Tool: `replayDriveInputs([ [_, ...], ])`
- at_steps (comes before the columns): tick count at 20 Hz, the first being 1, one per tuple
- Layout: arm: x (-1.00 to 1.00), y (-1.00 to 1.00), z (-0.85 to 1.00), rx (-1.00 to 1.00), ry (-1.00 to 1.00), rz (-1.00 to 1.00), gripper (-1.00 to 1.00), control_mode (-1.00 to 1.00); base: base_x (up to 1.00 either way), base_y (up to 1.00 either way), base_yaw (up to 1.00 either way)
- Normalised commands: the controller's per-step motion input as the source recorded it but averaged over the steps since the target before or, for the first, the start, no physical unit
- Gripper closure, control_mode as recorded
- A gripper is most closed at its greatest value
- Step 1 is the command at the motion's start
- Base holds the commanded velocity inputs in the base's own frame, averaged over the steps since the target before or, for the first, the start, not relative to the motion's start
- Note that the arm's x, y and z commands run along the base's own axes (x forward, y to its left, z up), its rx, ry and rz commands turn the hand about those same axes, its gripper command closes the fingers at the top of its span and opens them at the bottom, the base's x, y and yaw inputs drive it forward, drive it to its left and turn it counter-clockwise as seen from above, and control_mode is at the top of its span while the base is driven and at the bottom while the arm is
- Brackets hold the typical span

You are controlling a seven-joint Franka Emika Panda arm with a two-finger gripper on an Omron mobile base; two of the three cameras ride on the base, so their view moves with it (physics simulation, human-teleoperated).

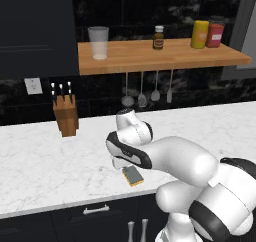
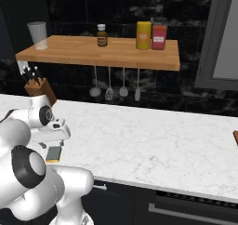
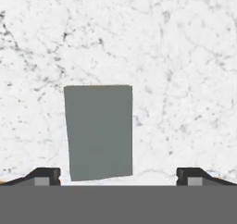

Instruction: Pick up the sponge from the counter and clean the cutting board by briefly scrubbing or pressing down on the cutting board. Once finished, release the sponge.

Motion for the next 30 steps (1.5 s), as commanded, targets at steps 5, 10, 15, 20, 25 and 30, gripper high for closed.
replayDriveInputs([
  [5,0.27,0.22,-0.33,0.04,0.04,0.06,-1.0,-1.0,0.0,0.0,0.0],
  [10,0.18,0.05,-0.4,0.0,0.07,0.02,-1.0,-1.0,0.0,0.0,0.0],
  [15,-0.01,0.0,-0.28,0.01,0.0,0.0,-1.0,-1.0,0.0,0.0,0.0],
  [20,-0.09,0.0,-0.18,0.03,-0.03,0.0,-1.0,-1.0,0.0,0.0,0.0],
  [25,-0.03,0.0,-0.19,0.01,-0.01,0.0,-1.0,-1.0,0.0,0.0,0.0],
  [30,0.0,0.0,-0.06,0.03,-0.01,0.0,-1.0,-1.0,0.0,0.0,0.0],
])
